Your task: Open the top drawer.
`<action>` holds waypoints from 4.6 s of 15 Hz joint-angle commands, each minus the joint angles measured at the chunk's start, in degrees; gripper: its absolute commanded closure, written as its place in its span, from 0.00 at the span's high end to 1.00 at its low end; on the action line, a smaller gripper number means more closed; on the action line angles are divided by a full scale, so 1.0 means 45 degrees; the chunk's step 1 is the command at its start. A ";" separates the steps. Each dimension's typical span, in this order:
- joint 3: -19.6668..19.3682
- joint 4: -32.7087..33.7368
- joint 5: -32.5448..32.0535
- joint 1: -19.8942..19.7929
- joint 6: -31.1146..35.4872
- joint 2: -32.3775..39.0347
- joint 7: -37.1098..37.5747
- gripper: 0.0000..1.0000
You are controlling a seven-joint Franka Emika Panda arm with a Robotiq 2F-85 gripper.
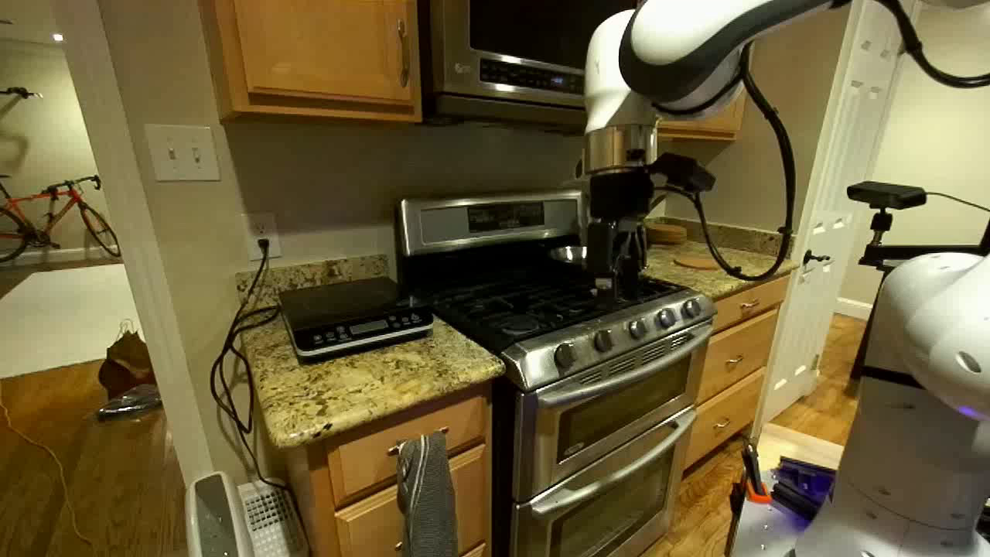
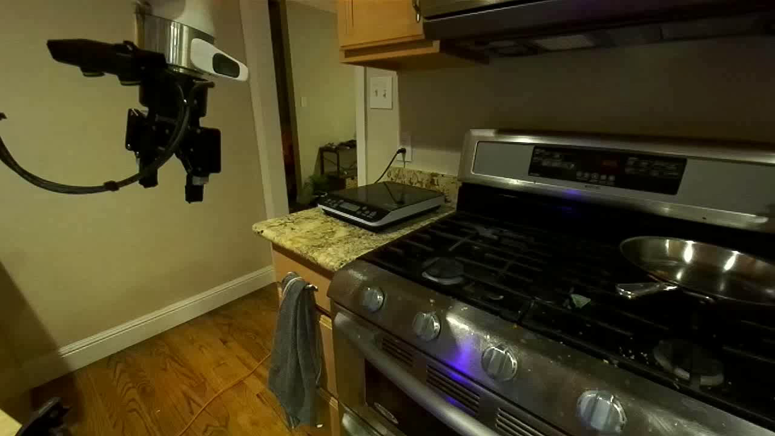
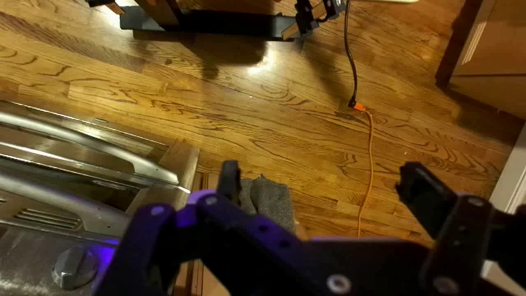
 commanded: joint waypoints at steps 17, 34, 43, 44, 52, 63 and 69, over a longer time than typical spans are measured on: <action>0.0787 -0.0608 0.0296 0.0797 0.4407 0.1463 -0.1068 1.00; 0.1812 -0.0586 -0.0883 0.1735 0.7568 0.3892 -0.1867 1.00; 0.2249 -0.0490 -0.2408 0.1763 1.0967 0.6220 -0.2744 1.00; 0.2273 -0.0470 -0.2415 0.1762 1.1248 0.6509 -0.2935 1.00; 0.2294 -0.0396 -0.2989 0.1597 1.1855 0.7145 -0.2857 1.00; 0.1477 -0.0411 -0.6108 0.1266 1.6090 0.9841 -0.2441 1.00; 0.1716 -0.0300 -0.5766 0.1162 1.5806 0.9950 -0.2474 1.00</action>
